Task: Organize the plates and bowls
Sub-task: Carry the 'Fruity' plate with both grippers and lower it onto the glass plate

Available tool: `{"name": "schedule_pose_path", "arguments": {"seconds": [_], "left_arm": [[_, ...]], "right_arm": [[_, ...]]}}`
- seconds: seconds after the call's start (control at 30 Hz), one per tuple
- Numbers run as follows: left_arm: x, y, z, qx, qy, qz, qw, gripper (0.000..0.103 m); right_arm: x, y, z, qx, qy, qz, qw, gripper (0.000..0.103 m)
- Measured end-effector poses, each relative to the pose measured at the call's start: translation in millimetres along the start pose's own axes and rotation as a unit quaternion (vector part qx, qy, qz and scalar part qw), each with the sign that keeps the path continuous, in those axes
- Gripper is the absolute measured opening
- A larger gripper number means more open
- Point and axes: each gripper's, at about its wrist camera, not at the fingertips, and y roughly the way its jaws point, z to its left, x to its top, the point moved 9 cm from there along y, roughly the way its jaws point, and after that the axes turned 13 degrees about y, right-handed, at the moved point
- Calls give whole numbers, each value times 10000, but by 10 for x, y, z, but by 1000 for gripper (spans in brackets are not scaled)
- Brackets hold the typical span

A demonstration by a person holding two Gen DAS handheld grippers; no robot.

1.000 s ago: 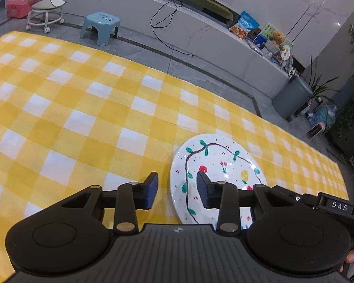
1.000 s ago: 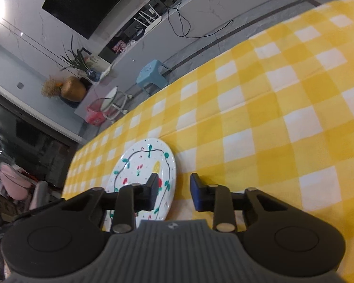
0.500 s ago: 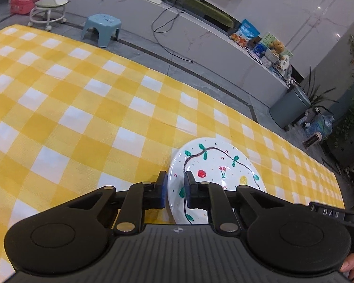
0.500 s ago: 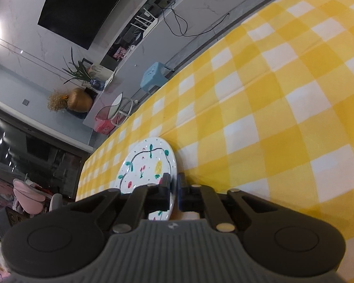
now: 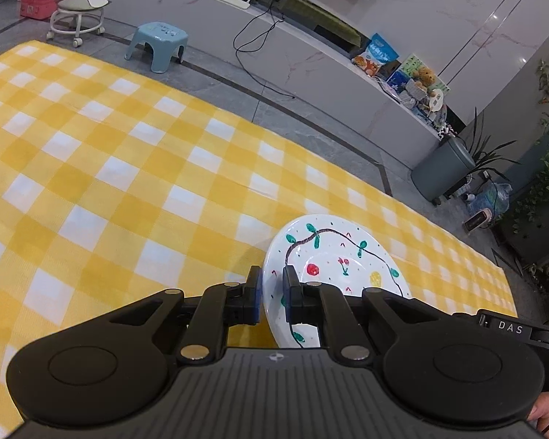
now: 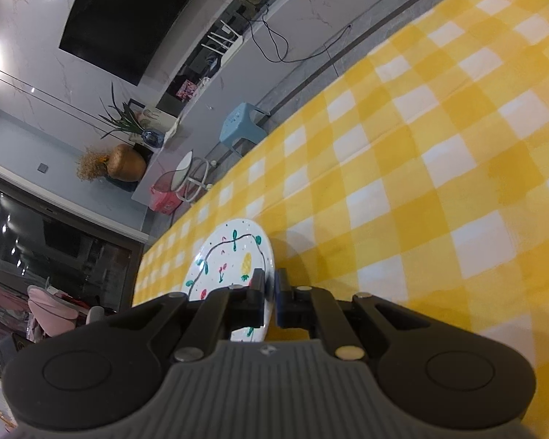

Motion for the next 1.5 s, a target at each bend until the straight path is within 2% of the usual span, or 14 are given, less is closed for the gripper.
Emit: {"name": "schedule_pose_path", "arguments": {"seconds": [0.27,0.6,0.83,1.0,1.2,1.5], "left_arm": [[-135,-333,-432,-110,-14,-50,9999,12],[-290,-829,-1259,-300,125,-164,9993,12],[-701,-1045,-1841,-429,182,-172,9988,12],[-1079,-1056,-2101,-543,40,-121,9984,12],[-1446,-1022,-2302,-540,-54,11,9985,12],[-1758,-969,-2438,-69,97,0,9999,12]], "right_arm": [[-114,-623,-72,138,110,-83,9998,3],[-274,-1725,-271,445,401,-401,9974,3],[-395,-2498,-615,467,607,-549,9955,3],[-528,-2973,-874,334,710,-608,9951,3],[-643,-3239,-1218,1,827,-555,9950,3],[-739,-3232,-1513,-464,863,-417,9943,3]]}}
